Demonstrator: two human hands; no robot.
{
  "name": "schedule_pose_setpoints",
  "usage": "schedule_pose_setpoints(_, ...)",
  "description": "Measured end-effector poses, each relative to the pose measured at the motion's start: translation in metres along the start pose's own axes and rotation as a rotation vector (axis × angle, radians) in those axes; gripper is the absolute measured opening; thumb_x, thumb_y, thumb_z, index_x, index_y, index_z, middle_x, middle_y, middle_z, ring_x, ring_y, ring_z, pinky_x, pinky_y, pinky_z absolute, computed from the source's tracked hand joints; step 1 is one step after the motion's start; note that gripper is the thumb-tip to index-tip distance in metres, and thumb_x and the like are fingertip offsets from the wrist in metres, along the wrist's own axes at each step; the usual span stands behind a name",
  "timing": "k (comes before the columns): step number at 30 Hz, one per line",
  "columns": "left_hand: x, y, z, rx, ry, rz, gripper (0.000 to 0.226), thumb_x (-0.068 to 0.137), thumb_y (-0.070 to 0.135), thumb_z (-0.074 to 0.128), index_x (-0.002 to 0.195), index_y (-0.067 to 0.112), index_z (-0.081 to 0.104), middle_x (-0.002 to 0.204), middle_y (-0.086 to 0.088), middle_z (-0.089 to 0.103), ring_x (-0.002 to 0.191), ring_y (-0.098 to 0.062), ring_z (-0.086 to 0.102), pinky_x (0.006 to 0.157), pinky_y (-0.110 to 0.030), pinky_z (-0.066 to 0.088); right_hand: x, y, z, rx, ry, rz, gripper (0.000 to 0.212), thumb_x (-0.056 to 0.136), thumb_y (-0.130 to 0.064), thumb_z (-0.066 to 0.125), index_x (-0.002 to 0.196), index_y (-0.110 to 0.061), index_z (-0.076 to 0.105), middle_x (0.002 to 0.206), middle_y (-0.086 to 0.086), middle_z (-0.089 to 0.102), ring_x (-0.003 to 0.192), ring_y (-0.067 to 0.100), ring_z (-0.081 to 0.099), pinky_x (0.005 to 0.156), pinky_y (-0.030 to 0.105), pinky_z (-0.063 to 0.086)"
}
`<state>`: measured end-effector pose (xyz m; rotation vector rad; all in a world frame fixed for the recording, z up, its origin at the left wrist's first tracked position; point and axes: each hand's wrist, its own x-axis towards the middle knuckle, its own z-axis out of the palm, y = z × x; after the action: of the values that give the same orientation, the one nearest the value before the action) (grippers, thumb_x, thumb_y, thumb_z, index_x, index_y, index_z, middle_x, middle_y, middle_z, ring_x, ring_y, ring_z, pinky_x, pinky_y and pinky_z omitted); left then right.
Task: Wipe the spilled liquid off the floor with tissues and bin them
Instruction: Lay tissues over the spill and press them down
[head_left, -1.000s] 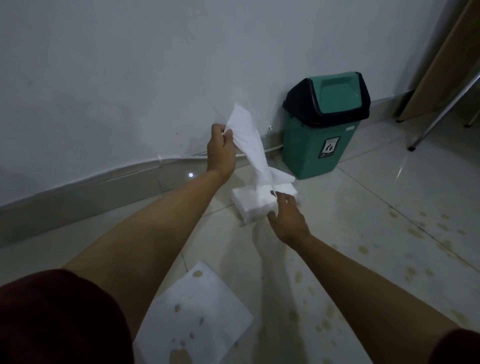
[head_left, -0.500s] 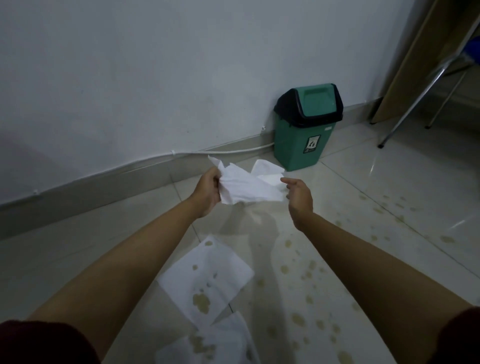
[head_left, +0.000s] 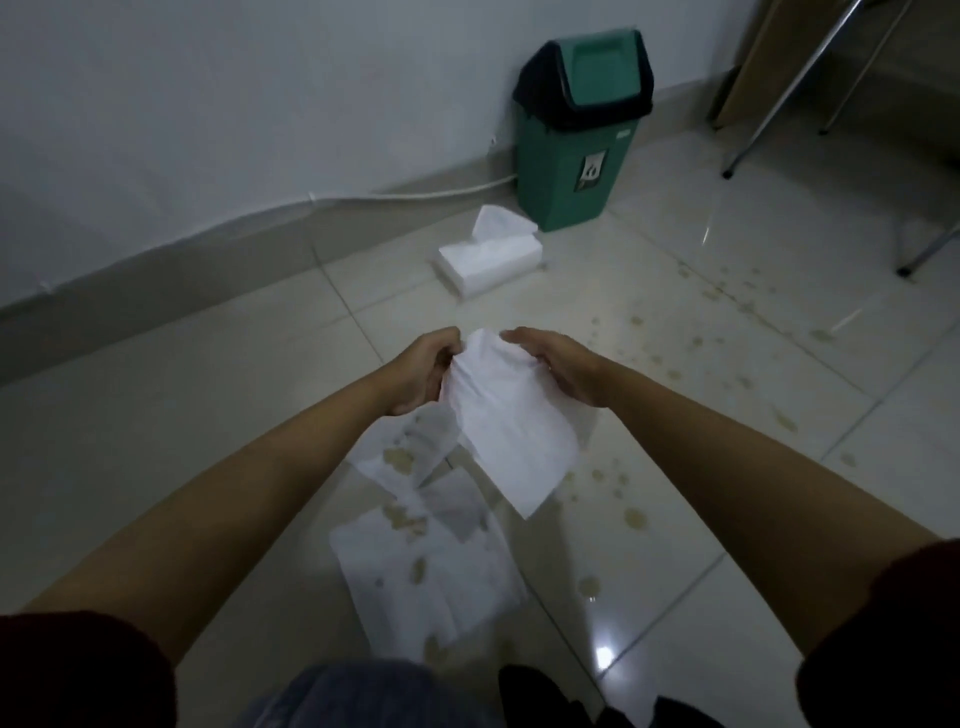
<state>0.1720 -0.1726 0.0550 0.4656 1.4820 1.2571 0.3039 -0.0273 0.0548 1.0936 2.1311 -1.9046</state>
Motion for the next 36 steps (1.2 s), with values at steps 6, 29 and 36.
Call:
schedule_pose_setpoints(6, -0.024, -0.080, 0.001, -0.077, 0.059, -0.107, 0.026, 0.097, 0.021, 0.040, 0.102, 0.006, 0.061, 0.102, -0.017, 0.061, 0.092, -0.031, 0.059, 0.081, -0.040, 0.049, -0.029, 0.060, 0.018, -0.037, 0.162, -0.104, 0.028, 0.092, -0.034, 0.059, 0.079, -0.009, 0.061, 0.083, 0.002, 0.061, 0.075, 0.015, 0.056, 0.068, 0.025, 0.042)
schedule_pose_setpoints(29, -0.168, -0.231, 0.039, 0.735, 0.448, 0.179, 0.017, 0.084, 0.027, 0.070, 0.086, 0.017, 0.056, 0.071, 0.007, 0.049, 0.061, -0.003, 0.041, 0.058, -0.011, 0.033, -0.119, 0.188, 0.101, -0.463, 0.265, -0.302, 0.031, 0.098, -0.044, 0.044, 0.100, -0.019, 0.061, 0.092, -0.002, 0.059, 0.082, 0.015, 0.058, 0.071, 0.032, 0.049)
schedule_pose_setpoints(36, -0.168, -0.237, 0.057, 0.884, 0.433, 0.186, 0.020, 0.086, 0.029, 0.067, 0.093, 0.013, 0.058, 0.087, 0.002, 0.056, 0.086, -0.017, 0.051, 0.071, -0.025, 0.040, -0.121, 0.198, 0.085, -0.608, 0.313, -0.324, 0.029, 0.098, -0.047, 0.043, 0.104, -0.025, 0.061, 0.096, -0.007, 0.059, 0.080, 0.012, 0.059, 0.065, 0.031, 0.051)
